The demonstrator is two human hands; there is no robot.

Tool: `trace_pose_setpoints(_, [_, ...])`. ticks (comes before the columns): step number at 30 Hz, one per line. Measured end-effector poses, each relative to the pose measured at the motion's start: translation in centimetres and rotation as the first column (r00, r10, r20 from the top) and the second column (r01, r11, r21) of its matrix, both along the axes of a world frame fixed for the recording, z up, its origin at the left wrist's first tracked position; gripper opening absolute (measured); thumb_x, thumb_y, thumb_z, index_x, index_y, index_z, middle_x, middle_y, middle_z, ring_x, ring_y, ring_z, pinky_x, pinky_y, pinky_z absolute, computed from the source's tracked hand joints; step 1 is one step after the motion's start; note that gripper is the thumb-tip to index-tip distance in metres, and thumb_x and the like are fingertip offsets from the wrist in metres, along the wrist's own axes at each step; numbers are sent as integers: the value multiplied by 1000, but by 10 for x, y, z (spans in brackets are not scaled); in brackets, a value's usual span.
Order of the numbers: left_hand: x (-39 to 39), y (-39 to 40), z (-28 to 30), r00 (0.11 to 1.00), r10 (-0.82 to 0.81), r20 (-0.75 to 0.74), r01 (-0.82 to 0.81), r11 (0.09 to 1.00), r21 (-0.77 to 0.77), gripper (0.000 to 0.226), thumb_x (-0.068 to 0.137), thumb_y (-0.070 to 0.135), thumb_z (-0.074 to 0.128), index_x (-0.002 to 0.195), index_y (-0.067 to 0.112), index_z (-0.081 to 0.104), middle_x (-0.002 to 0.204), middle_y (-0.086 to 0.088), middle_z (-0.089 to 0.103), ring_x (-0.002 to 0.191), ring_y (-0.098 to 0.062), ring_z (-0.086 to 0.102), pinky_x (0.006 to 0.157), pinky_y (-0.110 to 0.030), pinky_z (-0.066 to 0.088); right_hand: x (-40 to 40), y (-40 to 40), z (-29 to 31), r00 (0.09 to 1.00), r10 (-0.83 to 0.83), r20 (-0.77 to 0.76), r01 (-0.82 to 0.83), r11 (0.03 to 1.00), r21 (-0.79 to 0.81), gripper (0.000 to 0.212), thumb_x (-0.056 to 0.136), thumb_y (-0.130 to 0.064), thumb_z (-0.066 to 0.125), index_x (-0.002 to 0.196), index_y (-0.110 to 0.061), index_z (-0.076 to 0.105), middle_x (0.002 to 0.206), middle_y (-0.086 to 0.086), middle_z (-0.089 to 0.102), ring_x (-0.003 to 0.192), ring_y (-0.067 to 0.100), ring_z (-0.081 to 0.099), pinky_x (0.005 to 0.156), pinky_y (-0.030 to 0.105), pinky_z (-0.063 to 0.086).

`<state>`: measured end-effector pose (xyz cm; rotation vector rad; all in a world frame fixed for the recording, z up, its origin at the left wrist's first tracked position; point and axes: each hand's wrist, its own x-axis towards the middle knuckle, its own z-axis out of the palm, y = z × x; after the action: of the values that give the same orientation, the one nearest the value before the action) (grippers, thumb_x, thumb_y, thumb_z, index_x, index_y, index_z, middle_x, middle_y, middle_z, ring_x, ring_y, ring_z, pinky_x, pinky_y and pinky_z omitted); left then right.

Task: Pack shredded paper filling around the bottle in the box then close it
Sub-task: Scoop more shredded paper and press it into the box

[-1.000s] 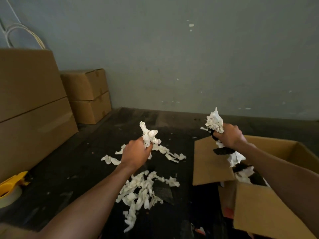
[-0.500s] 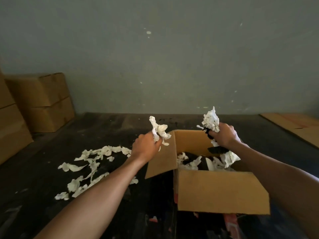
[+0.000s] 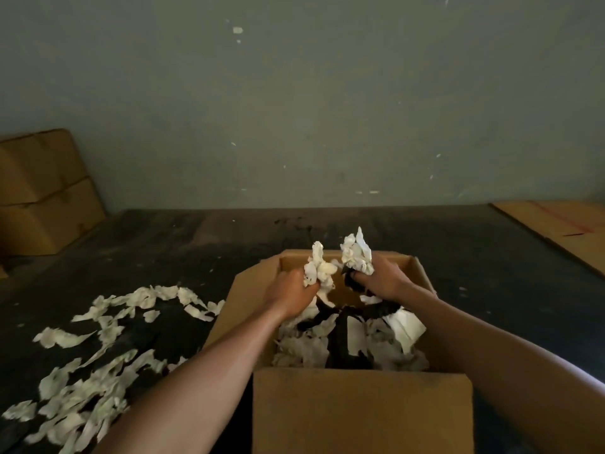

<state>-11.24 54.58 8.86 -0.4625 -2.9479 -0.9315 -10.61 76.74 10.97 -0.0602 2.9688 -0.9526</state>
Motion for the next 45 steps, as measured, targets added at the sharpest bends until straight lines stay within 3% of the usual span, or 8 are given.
trace_pose_setpoints(10, [-59,15,-38,915,62,398,-10,991,-131,109,71,55,80,155,26,17,160,-5,23,141,-27,34,112,-45,36,-56,40,-19,948,156,279,-138,987,-80,84,80,-44,75,149,-30,29,152,5,34,135,29,38,110,47,35])
trace_pose_setpoints(17, [-61,31,-69,837,23,547,38,994,-99,83,91,56,55,157,30,12,164,-4,14,148,-26,21,119,-43,22,-73,37,-74,878,92,470,-172,976,130,59,99,-47,41,150,-21,28,156,10,33,139,30,35,113,49,30])
trace_pose_setpoints(21, [-61,36,-100,726,-7,688,179,967,-179,82,93,64,42,157,33,2,165,0,8,150,-26,16,119,-38,19,-63,30,-125,819,90,567,-316,895,315,56,104,-39,17,156,-26,0,165,7,2,150,34,3,118,57,-1])
trace_pose_setpoints(25, [-62,42,-117,702,-12,712,226,952,-207,69,97,57,38,156,38,6,165,-4,11,149,-27,19,120,-42,19,-61,27,-135,809,151,568,-288,944,158,54,107,-20,24,156,-13,1,164,12,0,150,33,5,120,42,9])
trace_pose_setpoints(30, [-67,37,-86,761,-15,649,262,922,-286,70,98,51,43,157,36,8,164,-8,14,146,-30,26,117,-40,25,-63,48,-82,835,173,522,-253,964,85,41,99,-37,44,139,-27,50,147,4,49,129,25,47,109,45,34])
trace_pose_setpoints(35, [-43,32,-58,799,21,601,320,831,-456,51,101,41,39,145,16,38,149,-11,36,131,-32,44,108,-43,37,-28,51,-50,717,197,669,-468,847,253,52,101,-37,44,149,-20,37,155,3,35,140,23,35,113,40,30])
trace_pose_setpoints(39, [-15,27,-81,613,30,790,573,672,-470,43,103,37,42,139,16,51,138,-9,53,124,-27,51,103,-42,43,13,37,-69,575,127,808,-579,761,292,57,98,-38,48,151,-28,30,155,4,35,137,25,40,103,41,37])
trace_pose_setpoints(45, [-5,24,-71,672,-5,741,584,619,-525,41,103,32,42,138,13,52,136,-10,54,121,-28,54,94,-37,44,13,38,-52,608,143,781,-494,838,232,56,96,-33,55,148,-35,34,157,-2,28,136,27,39,102,44,46])
